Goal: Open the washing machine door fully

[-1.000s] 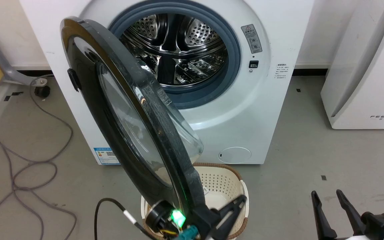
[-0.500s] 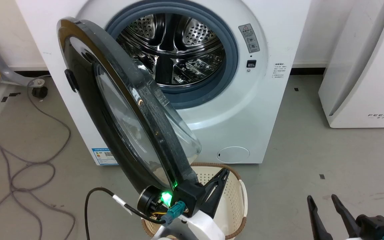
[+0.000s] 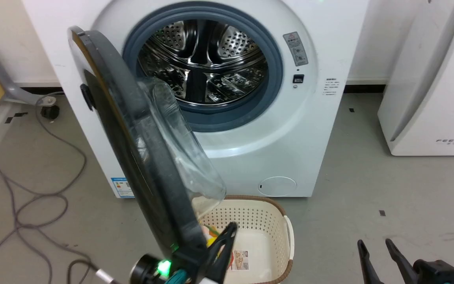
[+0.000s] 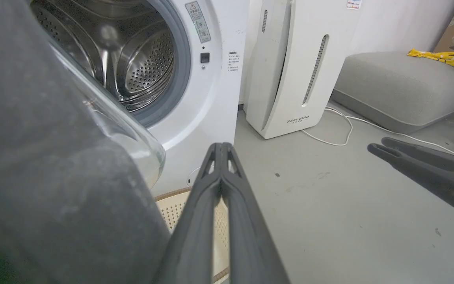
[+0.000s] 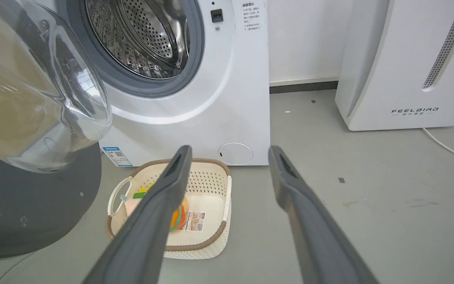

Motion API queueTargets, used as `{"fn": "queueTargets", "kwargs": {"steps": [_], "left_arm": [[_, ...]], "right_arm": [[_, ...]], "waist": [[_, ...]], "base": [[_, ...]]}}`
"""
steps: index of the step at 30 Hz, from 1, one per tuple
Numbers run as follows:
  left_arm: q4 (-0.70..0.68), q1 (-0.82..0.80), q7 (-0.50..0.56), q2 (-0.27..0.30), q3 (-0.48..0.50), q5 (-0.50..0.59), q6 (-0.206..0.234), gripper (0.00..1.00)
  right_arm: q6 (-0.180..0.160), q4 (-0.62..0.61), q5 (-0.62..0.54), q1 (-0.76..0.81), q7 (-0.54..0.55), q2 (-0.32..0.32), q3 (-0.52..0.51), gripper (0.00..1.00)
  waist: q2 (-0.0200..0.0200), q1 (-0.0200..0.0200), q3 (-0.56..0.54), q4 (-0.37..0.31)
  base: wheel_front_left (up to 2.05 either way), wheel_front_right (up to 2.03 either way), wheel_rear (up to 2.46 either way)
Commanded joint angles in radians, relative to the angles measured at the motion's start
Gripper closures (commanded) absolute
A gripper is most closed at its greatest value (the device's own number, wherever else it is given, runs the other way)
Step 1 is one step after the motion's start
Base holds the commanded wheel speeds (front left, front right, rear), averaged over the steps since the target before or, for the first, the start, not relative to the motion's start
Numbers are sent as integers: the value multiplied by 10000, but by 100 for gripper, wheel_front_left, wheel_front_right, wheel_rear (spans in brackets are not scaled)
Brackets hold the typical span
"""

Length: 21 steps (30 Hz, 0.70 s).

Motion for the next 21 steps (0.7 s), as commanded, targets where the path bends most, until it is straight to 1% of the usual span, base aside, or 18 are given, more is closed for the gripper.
{"fn": "queueTargets", "kwargs": {"steps": [1, 8, 17, 21], "left_arm": [[-94, 279, 85, 314, 230, -37, 200, 100], [-1292, 1365, 51, 804, 580, 68, 882, 100], [-2495, 2420, -166, 1239, 1130, 82, 1567, 100], [-2702, 2636, -582, 1377, 1547, 49, 1806, 100]], "right_arm": [[8, 76, -17, -25, -50, 34, 0, 0], [8, 260, -205, 55, -34, 34, -74, 0], [8, 353, -182, 82, -66, 34, -212, 0], [8, 317, -319, 6, -107, 34, -233, 0]], "waist": [[0, 0, -18, 81], [0, 0, -88, 605], [0, 0, -38, 1916], [0, 0, 50, 2469]], "base": [[0, 0, 0], [0, 0, 0], [0, 0, 0], [0, 0, 0]]}}
